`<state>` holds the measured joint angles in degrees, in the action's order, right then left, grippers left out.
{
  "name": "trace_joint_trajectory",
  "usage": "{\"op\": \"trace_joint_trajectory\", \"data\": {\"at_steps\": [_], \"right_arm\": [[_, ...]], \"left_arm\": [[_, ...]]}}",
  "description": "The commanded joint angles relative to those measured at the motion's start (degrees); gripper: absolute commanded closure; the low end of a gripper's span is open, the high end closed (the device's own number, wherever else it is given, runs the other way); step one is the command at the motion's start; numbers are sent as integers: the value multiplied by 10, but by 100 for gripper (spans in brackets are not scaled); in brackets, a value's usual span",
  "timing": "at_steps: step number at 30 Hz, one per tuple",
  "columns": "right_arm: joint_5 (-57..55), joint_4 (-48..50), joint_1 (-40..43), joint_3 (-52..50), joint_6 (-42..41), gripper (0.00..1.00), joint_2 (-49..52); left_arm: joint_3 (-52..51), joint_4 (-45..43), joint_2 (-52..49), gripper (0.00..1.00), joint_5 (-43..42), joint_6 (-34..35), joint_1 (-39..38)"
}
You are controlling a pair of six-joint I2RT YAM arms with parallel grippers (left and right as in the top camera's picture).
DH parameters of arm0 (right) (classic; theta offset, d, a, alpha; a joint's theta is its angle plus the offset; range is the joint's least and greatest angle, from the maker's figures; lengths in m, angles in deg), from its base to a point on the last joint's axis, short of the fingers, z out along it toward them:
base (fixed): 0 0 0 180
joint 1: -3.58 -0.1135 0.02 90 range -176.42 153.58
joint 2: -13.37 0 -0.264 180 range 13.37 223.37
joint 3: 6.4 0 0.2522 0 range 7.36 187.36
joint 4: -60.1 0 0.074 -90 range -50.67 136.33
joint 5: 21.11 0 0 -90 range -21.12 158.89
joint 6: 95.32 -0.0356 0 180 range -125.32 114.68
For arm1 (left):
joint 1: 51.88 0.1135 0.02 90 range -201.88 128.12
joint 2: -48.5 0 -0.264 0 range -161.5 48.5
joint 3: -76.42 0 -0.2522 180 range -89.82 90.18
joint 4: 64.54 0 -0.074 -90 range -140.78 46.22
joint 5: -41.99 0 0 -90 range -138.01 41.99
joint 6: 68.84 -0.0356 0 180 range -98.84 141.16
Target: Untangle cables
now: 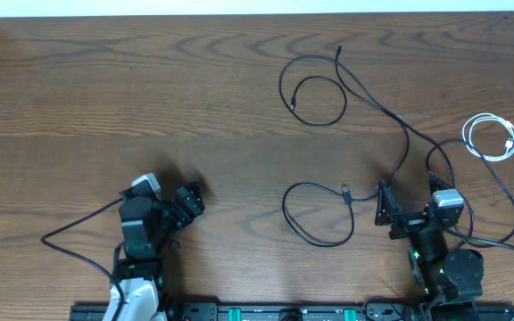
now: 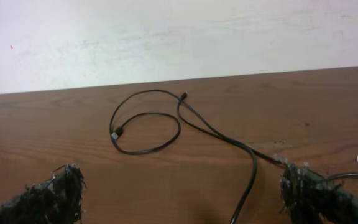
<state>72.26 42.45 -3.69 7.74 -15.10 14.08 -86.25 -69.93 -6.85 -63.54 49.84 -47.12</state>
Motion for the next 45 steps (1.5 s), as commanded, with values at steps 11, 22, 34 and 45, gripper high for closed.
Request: {"op": "trace_joint_trajectory", "data": {"at_steps": [11,22,34,45], "right_arm": [[-2,-3,-3,-1,9,1,-4],[-2,-3,-3,-1,9,1,-4],[-2,-3,-3,-1,9,1,-4],[-2,-3,-3,-1,9,1,-4]], "left_arm": [[-33,60,67,2,32,-7,-1],[-33,219,252,2,47,-13,-1],[-33,223,480,2,3,-176,-56],[-33,226,507,2,33,-290,-64]]}}
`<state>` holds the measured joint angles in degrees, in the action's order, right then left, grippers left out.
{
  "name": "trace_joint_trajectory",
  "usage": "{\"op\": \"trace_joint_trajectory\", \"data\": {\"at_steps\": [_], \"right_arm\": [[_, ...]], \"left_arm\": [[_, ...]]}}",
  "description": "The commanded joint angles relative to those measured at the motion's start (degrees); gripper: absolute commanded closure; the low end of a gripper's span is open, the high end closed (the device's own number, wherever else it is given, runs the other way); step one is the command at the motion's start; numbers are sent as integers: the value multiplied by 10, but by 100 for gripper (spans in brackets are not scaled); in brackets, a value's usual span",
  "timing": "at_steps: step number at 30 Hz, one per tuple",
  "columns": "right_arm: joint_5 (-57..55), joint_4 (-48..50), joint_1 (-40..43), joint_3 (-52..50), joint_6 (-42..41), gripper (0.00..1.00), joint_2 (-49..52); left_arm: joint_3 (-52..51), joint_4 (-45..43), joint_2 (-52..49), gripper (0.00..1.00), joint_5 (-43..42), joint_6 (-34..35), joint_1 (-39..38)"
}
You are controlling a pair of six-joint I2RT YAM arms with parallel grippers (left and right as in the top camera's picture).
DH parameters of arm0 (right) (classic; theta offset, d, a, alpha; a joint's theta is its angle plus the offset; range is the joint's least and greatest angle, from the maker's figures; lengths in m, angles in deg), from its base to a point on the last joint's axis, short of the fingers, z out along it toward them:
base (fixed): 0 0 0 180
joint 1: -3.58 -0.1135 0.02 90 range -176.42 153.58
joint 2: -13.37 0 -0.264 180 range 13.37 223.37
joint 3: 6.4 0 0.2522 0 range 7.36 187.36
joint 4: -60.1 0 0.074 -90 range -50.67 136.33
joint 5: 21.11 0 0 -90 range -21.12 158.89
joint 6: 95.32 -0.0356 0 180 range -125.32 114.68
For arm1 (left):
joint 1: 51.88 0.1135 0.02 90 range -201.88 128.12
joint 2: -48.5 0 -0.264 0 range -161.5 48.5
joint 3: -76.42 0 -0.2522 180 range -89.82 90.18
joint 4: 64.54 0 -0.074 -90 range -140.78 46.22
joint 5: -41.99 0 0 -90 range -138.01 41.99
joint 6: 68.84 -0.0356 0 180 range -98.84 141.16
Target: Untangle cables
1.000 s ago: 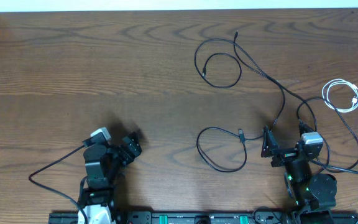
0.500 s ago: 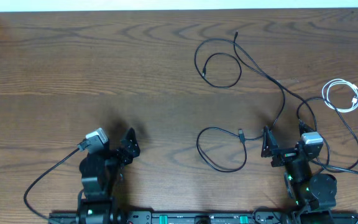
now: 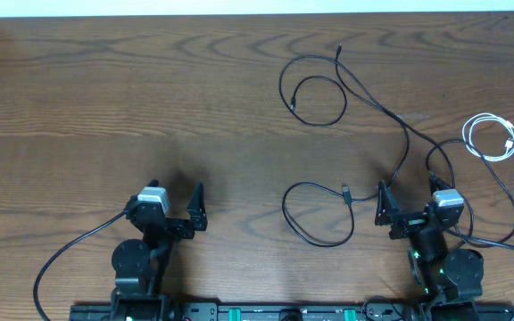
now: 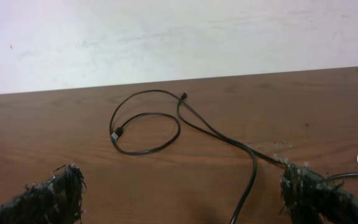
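A long black cable (image 3: 406,134) runs from a far loop (image 3: 315,89) down to a near loop (image 3: 315,214) with a plug (image 3: 346,192). The right wrist view has the black cable (image 4: 253,168) passing between the fingers, with its far loop (image 4: 145,130) beyond. A coiled white cable (image 3: 491,138) lies at the right, and an edge of this white cable shows in the wrist view. My right gripper (image 3: 415,212) (image 4: 182,196) stands open over the black cable, not touching it. My left gripper (image 3: 172,209) is open at the near left, far from the cables.
Another black cable (image 3: 511,205) curves round the right arm's base. The left arm's own lead (image 3: 61,259) trails over the near left of the wooden table (image 3: 105,107). A pale wall (image 4: 166,37) rises behind the table's far edge.
The left arm has turned. Its gripper pointed to the upper right then and now faces straight up the table. The right arm and the cables have not moved.
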<state>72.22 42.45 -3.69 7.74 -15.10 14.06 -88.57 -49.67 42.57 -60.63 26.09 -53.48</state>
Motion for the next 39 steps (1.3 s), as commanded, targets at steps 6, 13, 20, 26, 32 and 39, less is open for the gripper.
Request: {"op": "trace_joint_trajectory", "data": {"at_steps": [6,13,20,26,32,39], "right_arm": [[-2,-3,-3,-1,9,1,-4],[-2,-3,-3,-1,9,1,-4],[-2,-3,-3,-1,9,1,-4],[-2,-3,-3,-1,9,1,-4],[-2,-3,-3,-1,9,1,-4],[-2,-3,-3,-1,9,1,-4]], "left_arm": [[-10,24,43,2,14,-56,-1],[-10,24,59,2,12,-42,-1],[-10,21,59,2,13,-36,-1],[-10,21,59,2,13,-36,-1],[-10,21,59,2,13,-36,-1],[-10,21,57,2,13,-36,-1]]}}
